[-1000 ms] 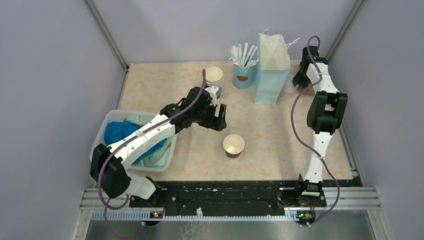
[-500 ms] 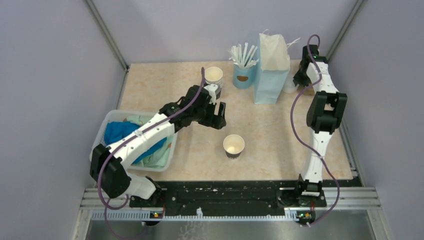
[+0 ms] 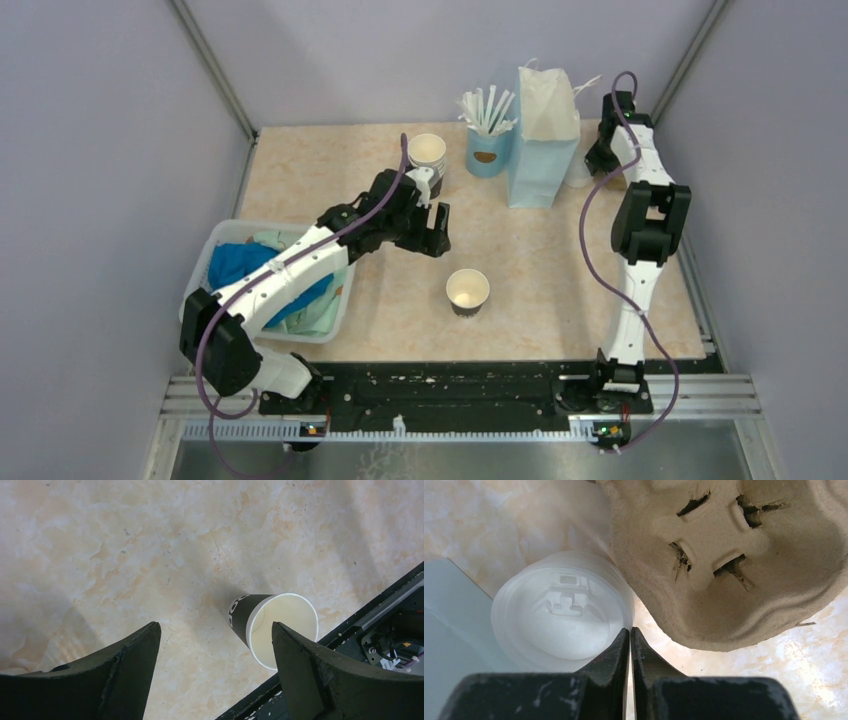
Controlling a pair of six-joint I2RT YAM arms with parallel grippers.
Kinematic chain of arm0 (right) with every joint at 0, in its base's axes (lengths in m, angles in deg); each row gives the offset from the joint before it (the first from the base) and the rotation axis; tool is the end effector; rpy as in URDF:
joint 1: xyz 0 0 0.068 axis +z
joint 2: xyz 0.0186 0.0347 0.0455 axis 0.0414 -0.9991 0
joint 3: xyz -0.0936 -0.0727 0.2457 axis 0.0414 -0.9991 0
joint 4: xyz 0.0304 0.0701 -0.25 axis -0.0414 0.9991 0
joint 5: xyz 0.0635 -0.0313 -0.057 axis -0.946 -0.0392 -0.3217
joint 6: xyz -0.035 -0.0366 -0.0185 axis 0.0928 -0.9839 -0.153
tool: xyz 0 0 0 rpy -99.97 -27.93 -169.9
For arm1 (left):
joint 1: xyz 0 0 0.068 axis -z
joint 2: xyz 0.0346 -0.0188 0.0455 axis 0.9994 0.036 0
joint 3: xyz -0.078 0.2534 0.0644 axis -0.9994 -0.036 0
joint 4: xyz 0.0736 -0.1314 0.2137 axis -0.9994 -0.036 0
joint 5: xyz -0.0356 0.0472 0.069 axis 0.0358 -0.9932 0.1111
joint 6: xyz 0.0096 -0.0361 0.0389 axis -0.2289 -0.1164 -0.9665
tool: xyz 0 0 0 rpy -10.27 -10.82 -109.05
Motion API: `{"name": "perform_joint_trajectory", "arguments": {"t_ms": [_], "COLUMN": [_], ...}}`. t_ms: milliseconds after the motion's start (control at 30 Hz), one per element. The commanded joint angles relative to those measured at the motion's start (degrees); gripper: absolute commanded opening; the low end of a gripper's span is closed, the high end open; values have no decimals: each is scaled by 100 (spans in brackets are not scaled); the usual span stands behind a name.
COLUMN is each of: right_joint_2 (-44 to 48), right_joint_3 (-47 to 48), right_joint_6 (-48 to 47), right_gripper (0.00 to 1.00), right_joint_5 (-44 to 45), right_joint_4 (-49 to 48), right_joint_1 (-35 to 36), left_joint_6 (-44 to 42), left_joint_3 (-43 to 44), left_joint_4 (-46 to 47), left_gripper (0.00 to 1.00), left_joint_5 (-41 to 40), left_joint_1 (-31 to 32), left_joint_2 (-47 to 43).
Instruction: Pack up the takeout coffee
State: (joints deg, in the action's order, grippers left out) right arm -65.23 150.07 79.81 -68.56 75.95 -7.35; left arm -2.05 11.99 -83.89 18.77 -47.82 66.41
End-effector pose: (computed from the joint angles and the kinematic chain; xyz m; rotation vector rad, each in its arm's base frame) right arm 0.5026 -0.0512 0.2184 0.9077 2.4606 -0.1173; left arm 0.2347 -0.2021 0.3162 0.4793 2.3351 -0.6225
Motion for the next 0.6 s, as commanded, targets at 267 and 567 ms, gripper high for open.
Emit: {"name": "perform_joint_trajectory", "arguments": {"t_ms": [267,567], "right_joint_2": [172,19], "right_joint_3": [536,770], "right_joint_6": [-78,-468], "right_gripper": [0,0], "right_joint_5": [220,694], "right_joint_4": [254,443], "right_joint_1": [101,237], "left_joint_6": [-212,-259], "left_joint_3": [181,256], "left_joint_4": [62,-41], "left_gripper": [88,88], "left_joint_5": [165,220], "left_joint_1": [-92,-170], "left_joint_2": [-64,-63]}}
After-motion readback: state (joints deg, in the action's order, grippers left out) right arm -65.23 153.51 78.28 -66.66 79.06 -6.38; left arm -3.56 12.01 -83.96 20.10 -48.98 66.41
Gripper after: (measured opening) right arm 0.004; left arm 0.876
